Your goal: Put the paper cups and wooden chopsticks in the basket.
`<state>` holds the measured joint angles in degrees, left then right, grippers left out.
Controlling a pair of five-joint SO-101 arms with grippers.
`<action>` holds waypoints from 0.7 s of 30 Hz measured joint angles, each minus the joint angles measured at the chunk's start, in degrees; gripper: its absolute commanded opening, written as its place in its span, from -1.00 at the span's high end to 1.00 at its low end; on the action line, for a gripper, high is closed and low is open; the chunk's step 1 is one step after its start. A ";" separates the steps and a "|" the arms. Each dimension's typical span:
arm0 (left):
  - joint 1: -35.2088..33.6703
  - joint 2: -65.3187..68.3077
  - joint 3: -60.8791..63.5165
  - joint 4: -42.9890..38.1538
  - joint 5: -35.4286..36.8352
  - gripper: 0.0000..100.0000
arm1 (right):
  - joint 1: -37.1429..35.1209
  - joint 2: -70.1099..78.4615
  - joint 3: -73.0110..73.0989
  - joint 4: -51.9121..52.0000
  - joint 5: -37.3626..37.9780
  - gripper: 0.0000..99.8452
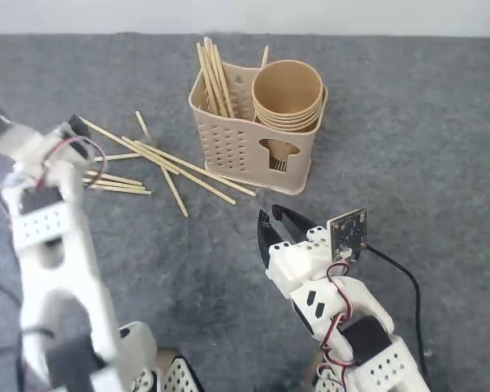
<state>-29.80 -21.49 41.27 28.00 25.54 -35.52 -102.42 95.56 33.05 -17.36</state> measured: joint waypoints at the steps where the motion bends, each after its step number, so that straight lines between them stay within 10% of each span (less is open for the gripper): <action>1: -0.70 3.43 -2.64 0.97 0.97 0.60 | 0.00 0.00 0.00 0.00 0.00 0.80; 21: -8.44 61.63 -60.22 24.88 3.60 0.60 | 0.00 0.00 0.00 0.00 0.00 0.80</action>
<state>-38.24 40.13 -18.95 52.88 29.14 -35.52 -102.42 95.56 33.05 -17.36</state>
